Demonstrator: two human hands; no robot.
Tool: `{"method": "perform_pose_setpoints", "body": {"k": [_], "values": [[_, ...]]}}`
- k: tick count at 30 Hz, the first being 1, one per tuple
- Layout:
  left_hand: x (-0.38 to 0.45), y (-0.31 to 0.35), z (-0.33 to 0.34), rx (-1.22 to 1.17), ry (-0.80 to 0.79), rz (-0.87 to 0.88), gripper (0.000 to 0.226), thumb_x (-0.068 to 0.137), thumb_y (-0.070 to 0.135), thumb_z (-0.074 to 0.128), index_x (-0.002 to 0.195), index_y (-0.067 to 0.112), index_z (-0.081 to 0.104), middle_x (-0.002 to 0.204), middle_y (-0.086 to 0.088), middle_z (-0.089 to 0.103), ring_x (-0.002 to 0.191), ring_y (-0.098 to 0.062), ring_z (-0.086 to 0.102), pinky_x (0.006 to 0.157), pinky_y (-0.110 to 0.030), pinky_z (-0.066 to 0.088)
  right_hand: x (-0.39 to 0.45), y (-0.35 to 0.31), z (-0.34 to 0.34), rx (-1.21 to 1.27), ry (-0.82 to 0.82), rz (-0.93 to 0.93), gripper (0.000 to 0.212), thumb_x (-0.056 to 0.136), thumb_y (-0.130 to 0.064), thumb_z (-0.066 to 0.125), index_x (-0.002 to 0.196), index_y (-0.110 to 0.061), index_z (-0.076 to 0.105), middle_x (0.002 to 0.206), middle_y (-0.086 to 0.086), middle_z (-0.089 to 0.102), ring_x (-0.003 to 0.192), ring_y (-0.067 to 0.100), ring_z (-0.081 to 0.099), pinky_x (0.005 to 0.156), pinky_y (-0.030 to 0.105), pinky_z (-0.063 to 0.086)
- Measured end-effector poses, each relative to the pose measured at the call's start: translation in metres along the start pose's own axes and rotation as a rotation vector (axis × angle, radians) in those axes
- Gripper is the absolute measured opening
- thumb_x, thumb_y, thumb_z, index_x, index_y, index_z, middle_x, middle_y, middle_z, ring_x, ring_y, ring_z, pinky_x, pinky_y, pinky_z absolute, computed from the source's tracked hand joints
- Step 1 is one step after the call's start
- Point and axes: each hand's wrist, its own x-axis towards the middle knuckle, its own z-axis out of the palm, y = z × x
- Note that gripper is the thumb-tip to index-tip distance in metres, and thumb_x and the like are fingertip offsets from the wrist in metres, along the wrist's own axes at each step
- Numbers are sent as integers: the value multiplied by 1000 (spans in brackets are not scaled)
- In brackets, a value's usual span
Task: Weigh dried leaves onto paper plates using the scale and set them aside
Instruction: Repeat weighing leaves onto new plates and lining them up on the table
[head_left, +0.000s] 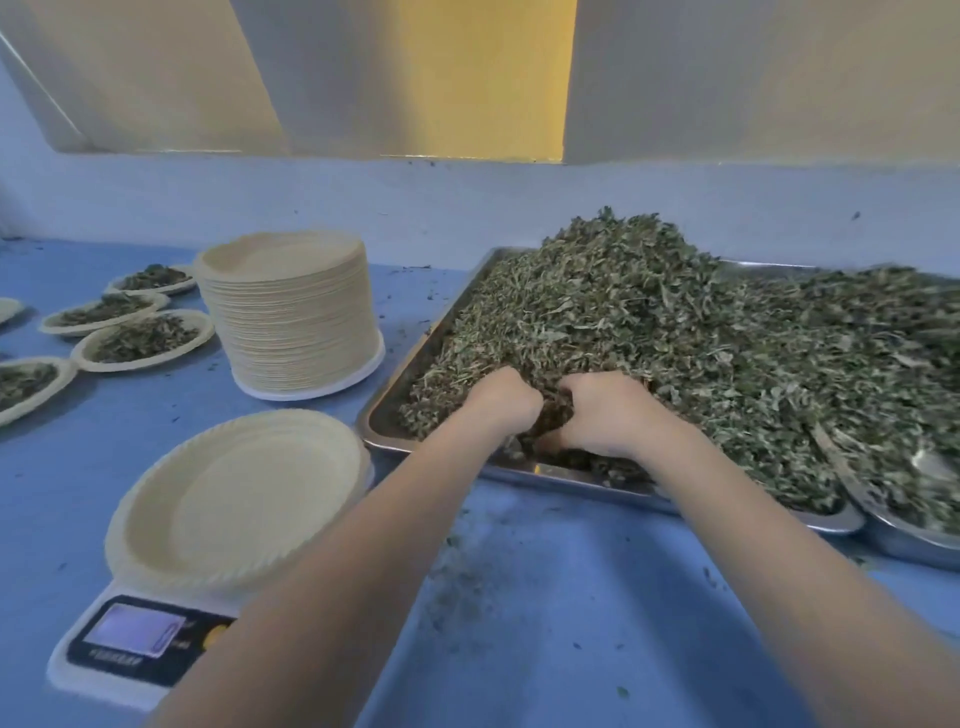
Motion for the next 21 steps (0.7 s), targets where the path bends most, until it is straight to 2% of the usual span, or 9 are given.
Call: {"method": "perform_pose_setpoints", "body": {"k": [2, 5, 7, 10, 12, 14, 16, 18, 21], "values": [[3, 4, 6, -66, -32, -13, 35, 95, 3, 36, 124, -11, 50, 126, -30, 54, 116, -43, 53, 86, -44, 47, 4, -5, 1, -8, -37, -19, 54, 70, -50, 75, 108, -15, 62, 104, 7, 68, 96, 26, 62, 75, 29, 49], [5, 3, 10, -172, -87, -15, 38, 90, -4, 32, 122, -17, 47, 120, -40, 52, 84, -51, 57, 55, -43, 39, 10, -9, 3, 80, -38, -53, 54, 68, -40, 80, 113, -17, 62, 107, 6, 68, 99, 25, 62, 81, 30, 49], [4, 1, 8, -228, -63, -28, 41, 91, -3, 31, 128, -11, 47, 114, -34, 56, 59, -32, 50, 47, -31, 35, 12, -8, 5, 218, -19, -54, 49, 71, -30, 79, 115, -17, 64, 106, 7, 68, 98, 24, 62, 80, 29, 48], [0, -2, -2, -313, -17, -43, 44, 93, -2, 31, 132, 2, 49, 100, -20, 60, 63, -26, 51, 62, -33, 45, 14, -5, 4, 413, 59, -37, 51, 77, -21, 76, 126, -20, 61, 114, 7, 64, 91, 17, 57, 73, 23, 41], [-5, -1, -12, -365, 28, -40, 45, 93, -4, 31, 131, 8, 51, 80, -10, 53, 53, -18, 39, 58, -30, 40, 15, -6, -3, 479, 125, -51, 53, 78, -21, 77, 128, -22, 59, 131, 4, 57, 102, 17, 55, 84, 25, 42], [-9, 2, -23, -385, 69, -14, 46, 94, -5, 32, 133, 12, 50, 79, -5, 51, 47, -14, 33, 48, -25, 32, 15, -10, -16, 516, 153, -70, 54, 77, -23, 77, 128, -22, 60, 139, 2, 51, 113, 24, 57, 97, 37, 45], [-14, 5, -34, -414, 91, 35, 47, 94, -5, 35, 134, 13, 49, 100, -9, 57, 48, -13, 36, 50, -26, 34, 12, -17, -29, 544, 161, -85, 54, 78, -22, 77, 128, -23, 59, 138, 3, 52, 103, 27, 64, 94, 38, 50], [-19, 7, -45, -445, 113, 71, 47, 93, -6, 36, 134, 13, 49, 125, -15, 53, 58, -16, 46, 56, -27, 40, 10, -25, -41, 523, 200, -115, 54, 78, -24, 76, 129, -24, 59, 137, 4, 54, 86, 19, 66, 82, 27, 51], [-27, 3, -68, -466, 155, 125, 46, 92, -6, 36, 131, 12, 52, 129, -22, 54, 88, -33, 62, 70, -35, 52, 3, -46, -57, 463, 264, -157, 54, 79, -28, 76, 129, -25, 58, 138, 2, 53, 91, 15, 60, 76, 18, 39]]}}
